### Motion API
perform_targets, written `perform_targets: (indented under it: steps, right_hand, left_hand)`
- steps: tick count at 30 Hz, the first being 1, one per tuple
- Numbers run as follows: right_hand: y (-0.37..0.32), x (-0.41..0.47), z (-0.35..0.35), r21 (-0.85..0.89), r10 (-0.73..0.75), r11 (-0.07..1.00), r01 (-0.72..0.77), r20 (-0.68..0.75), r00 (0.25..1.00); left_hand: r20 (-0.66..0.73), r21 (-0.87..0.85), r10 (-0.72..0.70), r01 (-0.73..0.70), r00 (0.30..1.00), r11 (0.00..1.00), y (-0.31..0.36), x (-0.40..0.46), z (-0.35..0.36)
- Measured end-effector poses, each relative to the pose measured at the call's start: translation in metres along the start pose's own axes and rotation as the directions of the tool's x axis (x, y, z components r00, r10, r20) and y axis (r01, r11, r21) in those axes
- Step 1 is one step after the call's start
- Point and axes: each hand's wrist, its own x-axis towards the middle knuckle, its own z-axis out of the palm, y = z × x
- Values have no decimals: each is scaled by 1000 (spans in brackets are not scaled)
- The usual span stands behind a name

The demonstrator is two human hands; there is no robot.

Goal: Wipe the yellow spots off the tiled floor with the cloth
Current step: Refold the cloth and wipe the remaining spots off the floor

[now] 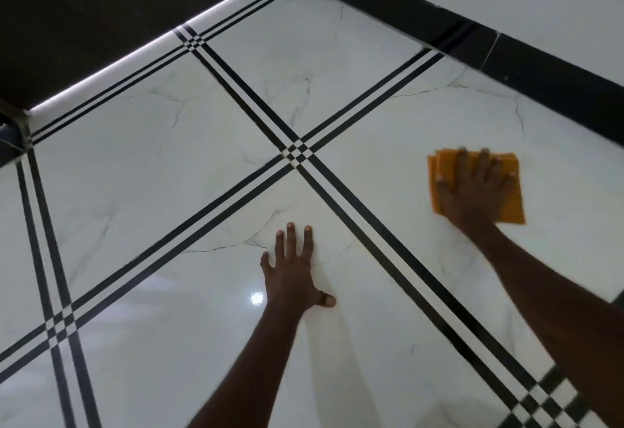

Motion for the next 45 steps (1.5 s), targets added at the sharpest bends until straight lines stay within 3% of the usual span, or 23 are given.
perform_targets:
  steps: [2, 4, 5, 7, 9, 11, 14, 16, 18, 21, 24, 26, 28, 30, 34, 37, 38, 42, 45]
  right_hand:
    - [-63, 20, 16, 81, -1, 997, 3, -32, 999]
    - [-126, 0, 39, 35, -201, 978, 207, -125, 972]
    - [-146, -23, 42, 2, -339, 940, 340, -89, 937]
    - [-147, -76, 39, -5, -544, 838, 545, 57, 837]
    - [-96, -114, 26, 25, -631, 775, 632, 85, 771]
    - [-6, -131, 8, 12, -562, 827, 562, 9, 827]
    - [119, -122, -28, -56, -181, 981, 184, 50, 982]
    - [143, -98, -26, -86, 7, 996, -2, 47, 999]
    - [110, -63, -12, -42, 88, 995, -88, 8, 996]
    - [31, -22, 16, -28, 4, 1000, -8, -131, 991]
    - [-34, -44, 28, -22, -240, 971, 239, -84, 967]
    - [-26, -83, 22, -29, -429, 903, 430, 20, 903]
    - [21, -123, 14, -27, -495, 868, 496, 43, 868]
    - [87, -152, 1, -25, -422, 905, 424, 57, 905]
    - [188, -129, -30, -84, -62, 994, 69, 87, 994]
    - [158, -64, -25, -19, 190, 982, -190, 5, 982]
    - [130, -45, -17, 20, 207, 978, -207, -5, 978]
    - [-6, -38, 12, 37, -77, 996, 83, -133, 988]
    - [-44, -101, 17, 42, -363, 931, 362, 10, 932]
  left_hand:
    - [2, 3, 1, -1, 1000, 1000, 1, 0, 1]
    - [12, -7, 1, -1, 1000, 1000, 0, 2, 1]
    - [18, -19, -1, 1, 1000, 1000, 0, 2, 1]
    - [4, -28, -1, 1, 1000, 1000, -3, 1, 1]
    - [-11, -34, 5, -6, 1000, 999, -4, -3, -1]
    - [-23, -37, 12, -13, 1000, 999, -4, -3, -2]
    - [-18, -27, 10, -10, 1000, 1000, -2, -4, -3]
    - [-15, -18, 14, -15, 1000, 1000, 0, -1, -2]
    - [-13, 0, 14, -14, 1000, 1000, -2, 0, -2]
    - [8, 31, 8, -9, 1000, 999, 0, 2, -4]
    - [62, 83, -14, 9, 998, 996, 6, 4, -10]
    - [119, 56, -34, 27, 992, 998, 18, 7, -19]
    - [123, 8, 15, -16, 992, 1000, 40, 10, -26]
    - [73, -8, 111, -111, 991, 994, 63, 7, -25]
    - [58, 91, 188, -193, 980, 977, 77, -5, -3]
    - [15, 117, 188, -188, 982, 975, 74, -7, 1]
    - [7, 105, 188, -188, 982, 977, 74, -8, 0]
    - [18, -30, 158, -157, 987, 987, 69, -10, 3]
    - [43, -44, 126, -124, 991, 991, 43, -17, 6]
